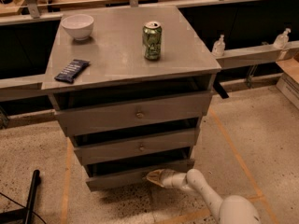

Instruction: Close bottom drawer

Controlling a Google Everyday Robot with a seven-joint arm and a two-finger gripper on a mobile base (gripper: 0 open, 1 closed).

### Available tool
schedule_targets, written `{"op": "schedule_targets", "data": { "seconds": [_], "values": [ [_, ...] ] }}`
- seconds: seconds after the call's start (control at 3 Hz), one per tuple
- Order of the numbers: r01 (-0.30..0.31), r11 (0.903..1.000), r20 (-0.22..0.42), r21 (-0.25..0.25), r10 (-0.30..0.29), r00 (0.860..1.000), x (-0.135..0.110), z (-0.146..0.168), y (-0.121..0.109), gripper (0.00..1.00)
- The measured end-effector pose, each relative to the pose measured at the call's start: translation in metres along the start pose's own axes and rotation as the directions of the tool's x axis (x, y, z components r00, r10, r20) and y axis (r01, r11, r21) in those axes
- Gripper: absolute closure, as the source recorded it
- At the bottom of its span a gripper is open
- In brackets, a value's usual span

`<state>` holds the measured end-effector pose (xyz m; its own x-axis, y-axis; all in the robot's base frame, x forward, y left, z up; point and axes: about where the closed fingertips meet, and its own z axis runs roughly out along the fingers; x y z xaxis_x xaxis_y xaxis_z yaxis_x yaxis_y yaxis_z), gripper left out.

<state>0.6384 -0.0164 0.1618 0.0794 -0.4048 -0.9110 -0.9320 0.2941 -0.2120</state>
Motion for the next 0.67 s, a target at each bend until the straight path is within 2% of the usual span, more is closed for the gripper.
{"op": "schedule_targets", "data": {
  "seconds": [0.67],
  "values": [
    [0.018, 0.9998, 0.007, 0.005, -0.018, 1.0, -0.0058, 0.0069, -0.0037, 1.0]
  ]
}}
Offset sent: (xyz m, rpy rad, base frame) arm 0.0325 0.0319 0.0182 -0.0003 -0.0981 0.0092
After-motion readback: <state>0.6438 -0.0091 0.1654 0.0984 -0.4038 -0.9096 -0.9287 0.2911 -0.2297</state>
